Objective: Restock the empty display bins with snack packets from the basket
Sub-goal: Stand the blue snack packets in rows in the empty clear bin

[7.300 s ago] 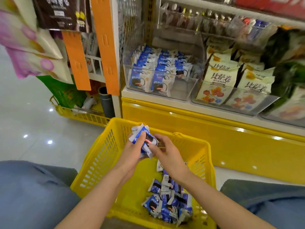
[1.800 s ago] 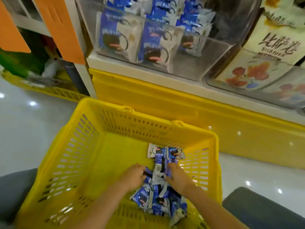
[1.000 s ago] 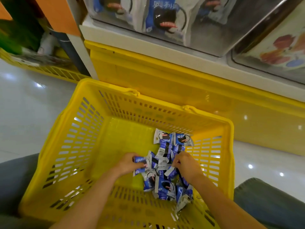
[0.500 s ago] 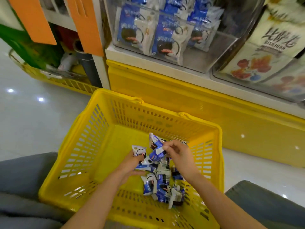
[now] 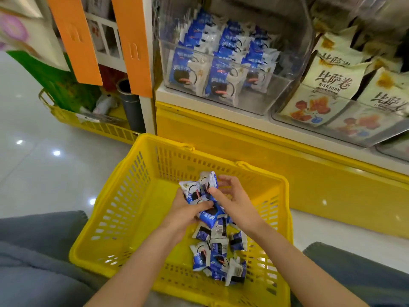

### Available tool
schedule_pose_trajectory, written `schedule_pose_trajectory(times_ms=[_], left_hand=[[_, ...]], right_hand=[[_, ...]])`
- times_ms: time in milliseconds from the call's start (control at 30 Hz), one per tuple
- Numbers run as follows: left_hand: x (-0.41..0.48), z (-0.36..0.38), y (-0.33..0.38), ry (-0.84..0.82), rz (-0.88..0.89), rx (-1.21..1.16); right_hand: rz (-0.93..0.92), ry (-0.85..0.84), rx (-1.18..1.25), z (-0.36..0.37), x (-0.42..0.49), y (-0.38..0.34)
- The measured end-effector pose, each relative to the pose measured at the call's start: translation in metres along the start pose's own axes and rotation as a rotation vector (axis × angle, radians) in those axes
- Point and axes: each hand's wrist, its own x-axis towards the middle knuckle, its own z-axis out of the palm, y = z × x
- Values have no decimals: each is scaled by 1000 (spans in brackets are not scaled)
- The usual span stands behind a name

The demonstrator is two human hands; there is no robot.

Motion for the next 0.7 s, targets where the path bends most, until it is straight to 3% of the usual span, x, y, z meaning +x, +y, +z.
schedule_pose_trajectory(times_ms=[200,333,700], left_hand=[[-21,0,30,-16,211,218],[-36,-1,61,-46,309,254],[-60,-3,163,-135,394,320]], right_hand=[[5,113,-201,-14,7,-27],[97,124,-5,-37,8,-52],[10,-67,210,-93,-10,-136]])
